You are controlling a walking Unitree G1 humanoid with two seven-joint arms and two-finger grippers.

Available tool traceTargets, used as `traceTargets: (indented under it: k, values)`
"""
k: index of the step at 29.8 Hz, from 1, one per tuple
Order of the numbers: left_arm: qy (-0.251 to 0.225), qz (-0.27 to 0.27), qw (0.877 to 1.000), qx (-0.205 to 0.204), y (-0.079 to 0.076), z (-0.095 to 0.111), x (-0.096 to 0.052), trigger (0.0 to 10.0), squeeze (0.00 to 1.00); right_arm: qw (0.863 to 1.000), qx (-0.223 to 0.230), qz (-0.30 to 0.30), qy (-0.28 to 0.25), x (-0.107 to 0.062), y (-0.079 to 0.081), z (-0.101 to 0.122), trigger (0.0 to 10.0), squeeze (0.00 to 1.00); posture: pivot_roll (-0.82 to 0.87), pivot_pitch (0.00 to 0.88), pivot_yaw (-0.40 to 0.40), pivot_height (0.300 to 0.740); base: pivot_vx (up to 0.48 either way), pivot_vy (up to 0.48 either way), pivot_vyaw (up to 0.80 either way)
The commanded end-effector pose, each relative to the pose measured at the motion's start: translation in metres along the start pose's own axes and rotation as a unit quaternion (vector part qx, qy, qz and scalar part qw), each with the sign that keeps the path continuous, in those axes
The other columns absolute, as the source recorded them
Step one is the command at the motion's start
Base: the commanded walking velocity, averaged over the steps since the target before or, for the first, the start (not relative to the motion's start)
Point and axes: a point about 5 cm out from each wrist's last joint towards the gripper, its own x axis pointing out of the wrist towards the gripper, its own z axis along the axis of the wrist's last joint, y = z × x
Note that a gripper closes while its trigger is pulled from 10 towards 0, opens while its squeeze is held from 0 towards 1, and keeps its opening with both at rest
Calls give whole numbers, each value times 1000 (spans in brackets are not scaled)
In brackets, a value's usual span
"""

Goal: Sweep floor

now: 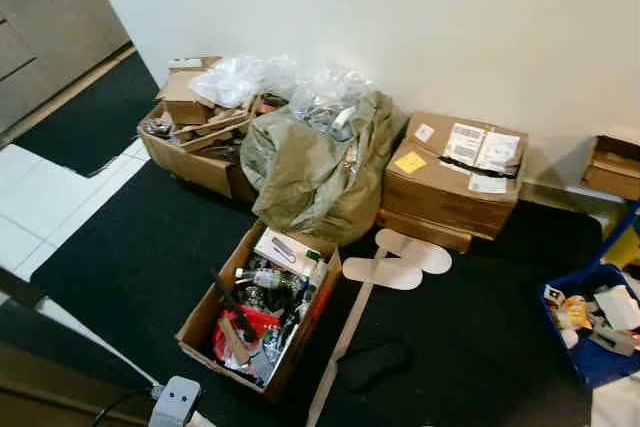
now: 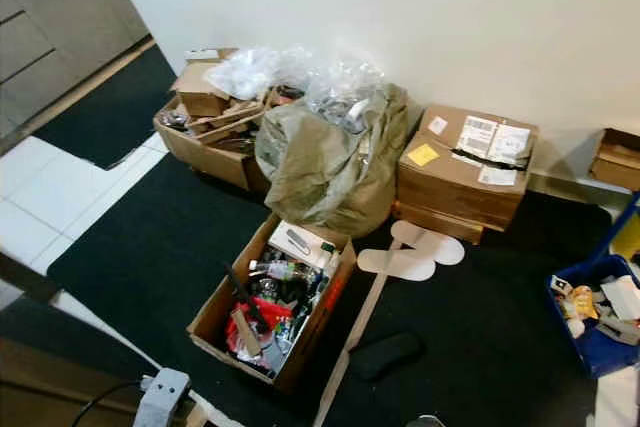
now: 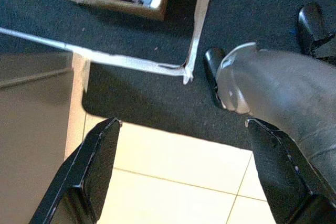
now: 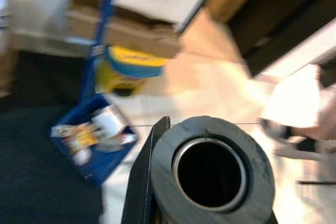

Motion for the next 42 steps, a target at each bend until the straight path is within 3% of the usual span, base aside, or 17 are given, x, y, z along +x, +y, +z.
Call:
traceTargets:
  k: [1,10,11,12,22,34,37,42]
  values:
    - [21,3,1000,-5,2,-11,-4,10000,0,1000,10,5,-26,-5,-2,13,10000,0,-160,115,125,740,0,0,0]
    - [26,-1,1000,-5,0,-12,-3,10000,0,1000,9,3,-22,-7,-9,15,10000,0,-169,105,121,740,0,0,0]
    - [27,-2,1000,-4,-1,-12,-2,10000,0,1000,16,5,-23,-6,-8,15,10000,0,-168,101,123,740,0,0,0]
    - [27,-3,1000,-3,-2,-11,-2,10000,0,998,50,15,-33,-5,-3,18,10000,0,-169,99,126,740,0,0,0]
    - [27,-6,1000,-5,-3,-9,-1,10000,0,992,91,38,-84,-7,5,41,10000,0,-173,83,133,740,0,0,0]
    - [21,-17,1000,-17,-7,-4,2,10000,0,991,105,23,-79,-2,5,41,10000,0,-169,65,136,740,0,0,-700]
    - [20,-25,999,-23,-8,-2,3,10000,0,993,101,-2,-68,2,-10,36,10000,0,-185,60,141,740,0,0,-731]
    - [24,-35,999,-26,-11,-2,4,10000,0,993,98,-18,-61,4,-20,32,10000,0,-188,58,141,740,0,0,-731]
